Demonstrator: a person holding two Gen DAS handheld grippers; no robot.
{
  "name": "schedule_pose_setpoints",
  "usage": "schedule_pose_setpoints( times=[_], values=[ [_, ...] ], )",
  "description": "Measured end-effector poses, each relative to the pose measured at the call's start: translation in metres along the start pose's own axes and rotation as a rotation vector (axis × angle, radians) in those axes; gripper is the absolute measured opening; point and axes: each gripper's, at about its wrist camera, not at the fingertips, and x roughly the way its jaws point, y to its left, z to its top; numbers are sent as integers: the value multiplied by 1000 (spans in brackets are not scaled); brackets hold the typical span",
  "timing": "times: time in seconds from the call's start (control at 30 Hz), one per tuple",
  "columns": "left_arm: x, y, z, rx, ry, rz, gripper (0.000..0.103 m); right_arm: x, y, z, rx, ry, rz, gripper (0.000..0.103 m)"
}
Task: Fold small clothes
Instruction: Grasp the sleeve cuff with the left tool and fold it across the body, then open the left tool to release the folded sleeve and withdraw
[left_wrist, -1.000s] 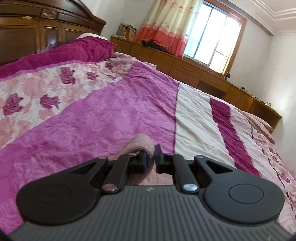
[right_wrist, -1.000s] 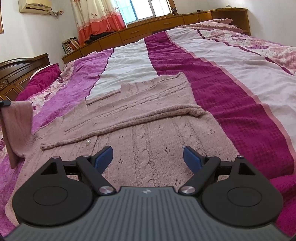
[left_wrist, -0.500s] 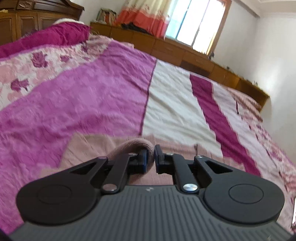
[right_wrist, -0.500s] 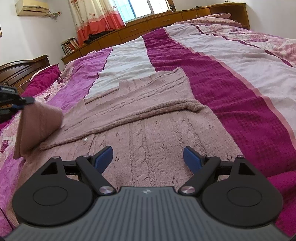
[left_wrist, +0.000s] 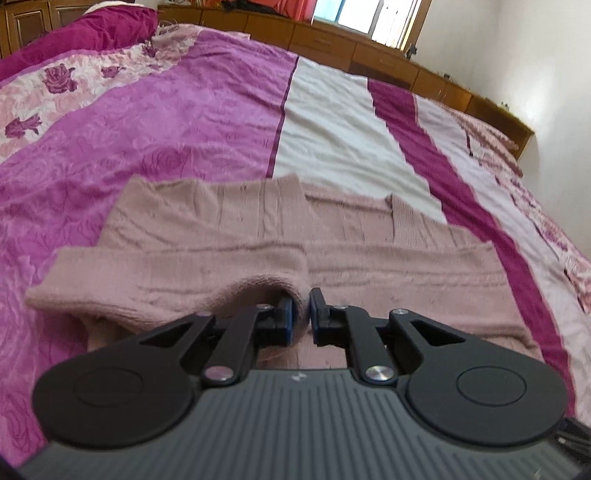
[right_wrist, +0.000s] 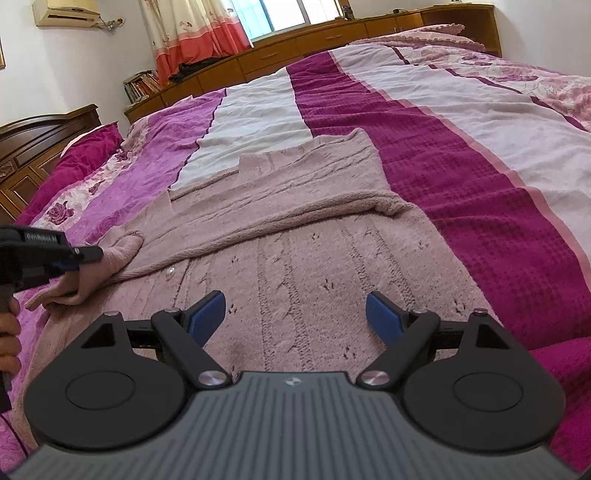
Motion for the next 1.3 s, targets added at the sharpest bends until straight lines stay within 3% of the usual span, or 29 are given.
schedule_pose_setpoints(
  times=[0.13,0.23,0.63,0.97,1.3],
  values=[
    [-2,0,-6,2,24,17,40,0,0,0,1,0,0,88],
    [-7,1,-12,23,29,28,47,0,0,0,5,4,1,88],
    [-31,24,-34,30,67,75,48,-1,4,-5,-13,22,23,88],
    [-52,48,-43,20,52,112,48,2,12,-5,-29,59,55,88],
    [-68,71,-45,-23,18,147,48,15,39,28,8,113,186,88]
  ],
)
